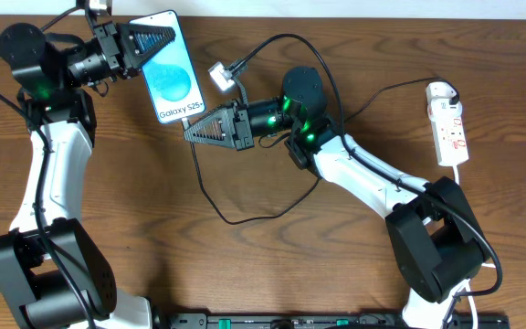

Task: Plug charger to phone and switch on socket
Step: 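Align the held plug with the phone's bottom port using the right gripper, then push the plug left into the phone's port with the right gripper, then open the right gripper and retract it up and right, then lower the phone flat onto the table with the left gripper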

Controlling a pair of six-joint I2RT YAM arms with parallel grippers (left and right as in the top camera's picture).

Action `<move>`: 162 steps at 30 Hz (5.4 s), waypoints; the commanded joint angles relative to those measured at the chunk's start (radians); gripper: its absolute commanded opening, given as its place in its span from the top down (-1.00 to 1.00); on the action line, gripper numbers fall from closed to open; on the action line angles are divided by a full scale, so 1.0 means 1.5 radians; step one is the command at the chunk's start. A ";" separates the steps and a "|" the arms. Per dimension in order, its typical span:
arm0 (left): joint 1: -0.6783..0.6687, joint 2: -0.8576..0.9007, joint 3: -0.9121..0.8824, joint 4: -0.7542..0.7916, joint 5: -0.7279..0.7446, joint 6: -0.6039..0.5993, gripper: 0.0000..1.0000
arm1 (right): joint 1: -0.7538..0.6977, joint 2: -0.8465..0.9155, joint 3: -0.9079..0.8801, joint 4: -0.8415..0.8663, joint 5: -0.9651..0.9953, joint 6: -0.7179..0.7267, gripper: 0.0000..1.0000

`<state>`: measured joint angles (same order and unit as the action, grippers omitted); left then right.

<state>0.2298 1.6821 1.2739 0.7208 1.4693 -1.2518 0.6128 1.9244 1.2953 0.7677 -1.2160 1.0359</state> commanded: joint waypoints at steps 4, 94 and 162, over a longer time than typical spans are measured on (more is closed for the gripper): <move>-0.010 -0.010 0.016 0.005 0.068 0.002 0.85 | -0.012 0.007 0.010 0.005 0.085 -0.015 0.98; -0.011 -0.010 0.016 0.005 0.067 0.030 0.86 | -0.057 0.007 0.009 0.004 0.087 -0.028 -0.98; 0.050 -0.010 -0.181 -0.334 -0.093 0.394 0.86 | -0.126 -0.211 0.010 -0.752 0.593 -0.433 -0.99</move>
<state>0.2993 1.6821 1.0111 0.2550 1.3823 -0.7734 0.4267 1.6161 1.2991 -0.3588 -0.3401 0.4046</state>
